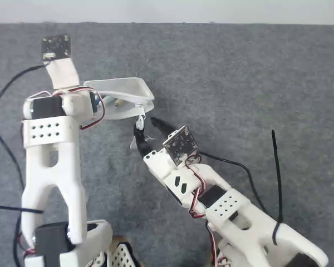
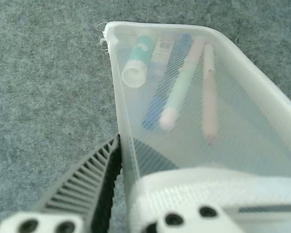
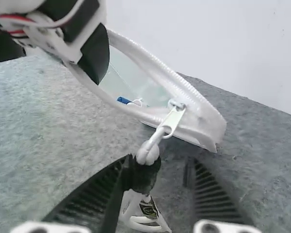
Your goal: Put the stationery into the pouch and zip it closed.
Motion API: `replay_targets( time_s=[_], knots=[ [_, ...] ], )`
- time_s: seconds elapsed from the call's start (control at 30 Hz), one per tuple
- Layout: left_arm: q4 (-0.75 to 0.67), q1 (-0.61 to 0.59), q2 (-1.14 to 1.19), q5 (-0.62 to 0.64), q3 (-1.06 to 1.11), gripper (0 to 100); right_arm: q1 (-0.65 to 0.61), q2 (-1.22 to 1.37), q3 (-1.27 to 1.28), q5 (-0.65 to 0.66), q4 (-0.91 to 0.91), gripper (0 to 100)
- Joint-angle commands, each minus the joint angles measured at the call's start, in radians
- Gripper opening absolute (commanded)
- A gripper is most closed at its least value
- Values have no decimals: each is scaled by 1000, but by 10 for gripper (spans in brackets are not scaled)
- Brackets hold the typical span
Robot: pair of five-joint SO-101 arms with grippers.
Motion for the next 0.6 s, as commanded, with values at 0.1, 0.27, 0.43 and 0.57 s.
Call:
replay_targets(
  time_s=[0.1,0.27,0.43,0.57],
  knots=[
    [-21,3,-41,20,-2,13,15,7,-72,-25,-10,148],
    [-21,3,-41,20,-2,13,15,107,-117,-26,-12,148],
    [-21,3,-41,18,-2,13,18,222,-181,-26,-22,145],
    [-21,3,-41,18,-2,13,18,197,-180,-26,-22,145]
  ],
)
